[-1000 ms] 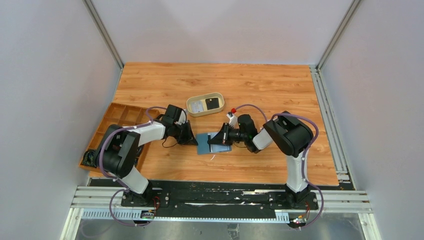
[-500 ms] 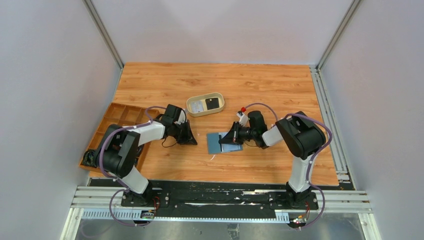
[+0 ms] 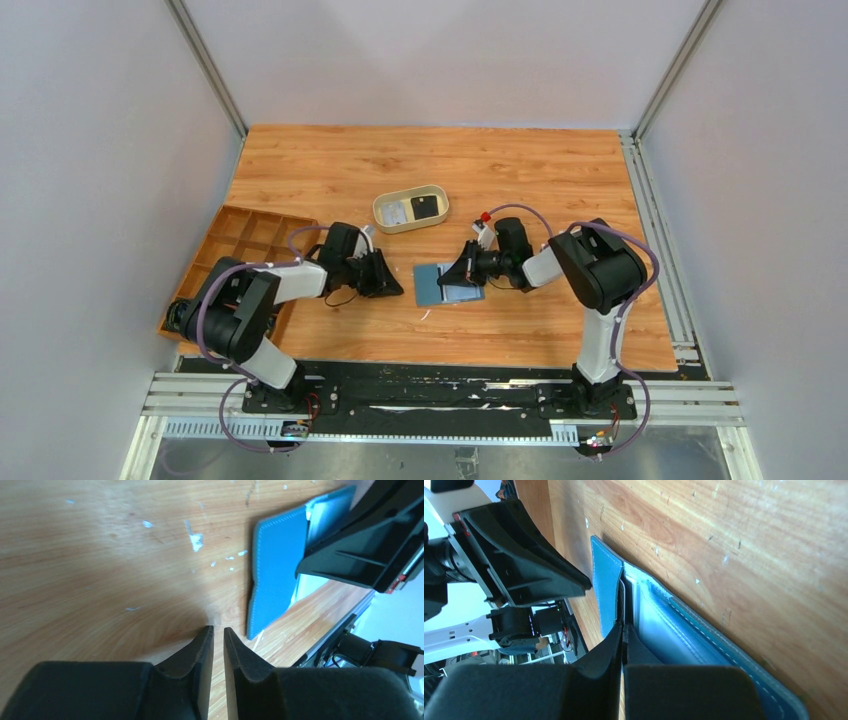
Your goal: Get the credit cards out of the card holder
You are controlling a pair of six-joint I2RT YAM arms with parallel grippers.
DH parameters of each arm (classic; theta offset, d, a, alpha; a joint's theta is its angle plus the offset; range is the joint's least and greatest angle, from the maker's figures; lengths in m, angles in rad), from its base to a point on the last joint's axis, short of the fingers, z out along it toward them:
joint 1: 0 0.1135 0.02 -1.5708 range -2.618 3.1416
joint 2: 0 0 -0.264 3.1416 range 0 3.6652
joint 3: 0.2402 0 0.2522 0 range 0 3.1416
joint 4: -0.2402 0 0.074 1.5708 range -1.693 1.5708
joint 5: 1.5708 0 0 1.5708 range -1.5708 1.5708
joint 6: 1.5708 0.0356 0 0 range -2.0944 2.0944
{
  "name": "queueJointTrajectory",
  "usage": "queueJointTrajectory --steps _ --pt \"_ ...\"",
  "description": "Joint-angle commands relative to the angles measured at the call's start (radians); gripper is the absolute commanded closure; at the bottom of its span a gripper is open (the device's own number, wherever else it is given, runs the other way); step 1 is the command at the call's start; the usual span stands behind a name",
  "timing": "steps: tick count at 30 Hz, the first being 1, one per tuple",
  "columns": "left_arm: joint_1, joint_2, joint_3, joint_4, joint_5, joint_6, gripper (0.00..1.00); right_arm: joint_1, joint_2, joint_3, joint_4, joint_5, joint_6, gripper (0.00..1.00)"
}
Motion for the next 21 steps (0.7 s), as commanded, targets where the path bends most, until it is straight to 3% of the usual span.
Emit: queueJointTrajectory --steps 1,9,16,21 --pt "-0.050 -0.017 -0.034 0.130 0.010 -0.067 0.76 0.000 0.062 -0.002 -0.047 0.095 -0.002 1.00" --pt "-0.058 -0.004 -0.081 0.275 -0.055 -0.163 0.72 0.002 0.059 -0.017 -0.031 0.094 0.004 1.00" --pt "-0.058 0.085 -0.091 0.485 -0.009 -0.267 0.68 0.004 0.062 -0.022 -0.020 0.090 0.006 1.00" --pt "-0.068 0.098 -0.077 0.491 -0.006 -0.267 0.68 0.003 0.068 -0.020 -0.015 0.086 0.007 1.00"
